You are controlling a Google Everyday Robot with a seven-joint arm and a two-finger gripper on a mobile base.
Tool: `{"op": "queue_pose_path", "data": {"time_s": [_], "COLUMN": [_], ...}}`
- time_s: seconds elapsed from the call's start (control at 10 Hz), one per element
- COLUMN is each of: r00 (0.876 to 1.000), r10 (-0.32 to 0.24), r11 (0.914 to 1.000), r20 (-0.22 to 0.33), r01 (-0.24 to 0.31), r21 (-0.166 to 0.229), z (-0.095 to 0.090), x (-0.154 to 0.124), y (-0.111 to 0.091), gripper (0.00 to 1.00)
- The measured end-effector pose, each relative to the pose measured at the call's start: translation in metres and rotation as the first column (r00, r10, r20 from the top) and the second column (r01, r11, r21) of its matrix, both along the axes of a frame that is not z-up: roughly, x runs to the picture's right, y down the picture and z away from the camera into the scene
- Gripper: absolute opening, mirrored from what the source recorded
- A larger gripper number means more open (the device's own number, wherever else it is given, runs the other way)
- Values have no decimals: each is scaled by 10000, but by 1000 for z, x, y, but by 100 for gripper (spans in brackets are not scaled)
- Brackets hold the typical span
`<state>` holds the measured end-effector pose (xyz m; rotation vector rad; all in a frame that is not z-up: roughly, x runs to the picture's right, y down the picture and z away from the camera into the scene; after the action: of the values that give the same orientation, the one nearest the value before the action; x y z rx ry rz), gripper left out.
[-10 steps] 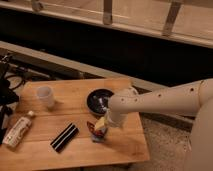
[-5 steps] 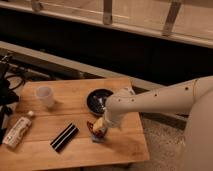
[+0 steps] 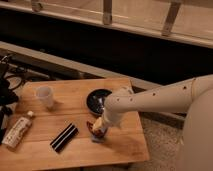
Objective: Place the pepper in the ceramic cup
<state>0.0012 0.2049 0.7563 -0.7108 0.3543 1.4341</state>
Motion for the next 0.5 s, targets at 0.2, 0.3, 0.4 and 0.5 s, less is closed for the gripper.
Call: {"op": "queue_pose_path", "data": {"time_s": [0.2, 0.3, 0.4, 0.5], "r00": [9971, 9942, 9885, 9841], "r10": [-703, -1007, -1417, -1648], "r11": [9974, 9945, 9883, 9829], "r20": [286, 386, 537, 662], "r01": [708, 1017, 1443, 1694], "r21": [-161, -267, -488, -718], "z": [7, 9, 12, 14], "x": [-26, -38, -49, -52], "y": [-4, -3, 3, 9], "gripper": [83, 83, 83, 83]}}
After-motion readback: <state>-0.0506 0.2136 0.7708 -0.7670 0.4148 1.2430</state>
